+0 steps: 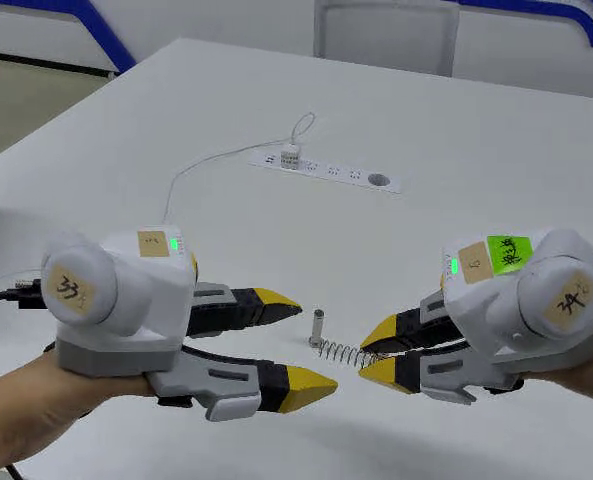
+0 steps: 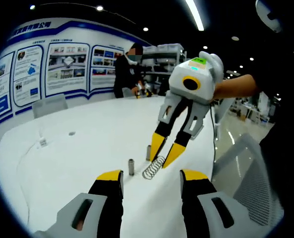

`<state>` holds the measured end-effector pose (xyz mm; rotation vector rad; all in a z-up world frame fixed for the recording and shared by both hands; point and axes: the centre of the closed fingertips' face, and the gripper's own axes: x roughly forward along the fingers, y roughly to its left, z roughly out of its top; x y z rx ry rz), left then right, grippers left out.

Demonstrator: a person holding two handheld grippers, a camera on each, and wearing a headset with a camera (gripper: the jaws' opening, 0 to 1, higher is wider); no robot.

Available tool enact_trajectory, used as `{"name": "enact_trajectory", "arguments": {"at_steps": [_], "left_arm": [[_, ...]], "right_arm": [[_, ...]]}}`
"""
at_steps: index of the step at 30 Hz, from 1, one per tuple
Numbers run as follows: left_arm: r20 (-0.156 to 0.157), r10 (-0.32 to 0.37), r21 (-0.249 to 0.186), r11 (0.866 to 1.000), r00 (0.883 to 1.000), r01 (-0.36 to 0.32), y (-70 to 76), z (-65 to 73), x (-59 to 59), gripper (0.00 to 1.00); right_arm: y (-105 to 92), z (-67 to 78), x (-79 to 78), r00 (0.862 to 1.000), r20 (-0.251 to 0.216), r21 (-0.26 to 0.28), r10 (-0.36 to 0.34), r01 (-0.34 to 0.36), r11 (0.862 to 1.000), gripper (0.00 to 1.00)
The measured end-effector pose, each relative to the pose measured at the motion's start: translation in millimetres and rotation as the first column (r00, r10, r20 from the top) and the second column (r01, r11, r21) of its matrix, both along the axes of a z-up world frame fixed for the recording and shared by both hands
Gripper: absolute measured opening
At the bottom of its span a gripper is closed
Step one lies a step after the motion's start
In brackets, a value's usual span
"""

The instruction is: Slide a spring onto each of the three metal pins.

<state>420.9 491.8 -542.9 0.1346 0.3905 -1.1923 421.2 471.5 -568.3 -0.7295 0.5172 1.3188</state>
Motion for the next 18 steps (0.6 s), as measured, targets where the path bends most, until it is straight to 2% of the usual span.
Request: {"name": "enact_trajectory", "arguments": {"at_steps": [2,4,12,18], "left_arm": [[-0.004,-0.018,0.008,1.0,1.0,0.018,-1.9,-1.9,-3.3,0.42],[-0.012,-0.03,-0.005,1.0,0.999,0.03,-4.0,-1.1,-6.7,0.38],[-0.016,-0.062,0.002,0.998,0.998,0.062,-8.8,-4.7,-14.5,0.3],[-0.028,-0.079,-0.008,0.997,0.996,0.079,-9.5,-4.4,-18.5,0.22]], "right_arm": [[0.4,1.8,-3.2,1.0,0.008,0.002,0.02,-0.02,1.0,0.11],[0.5,2.3,-7.6,0.999,0.004,0.007,0.042,-0.042,0.999,0.11],[8.7,6.3,-20.3,0.995,-0.001,0.025,0.095,-0.095,0.995,0.11],[14.3,10.3,-23.6,0.993,0.006,0.04,0.121,-0.121,0.992,0.11]]}}
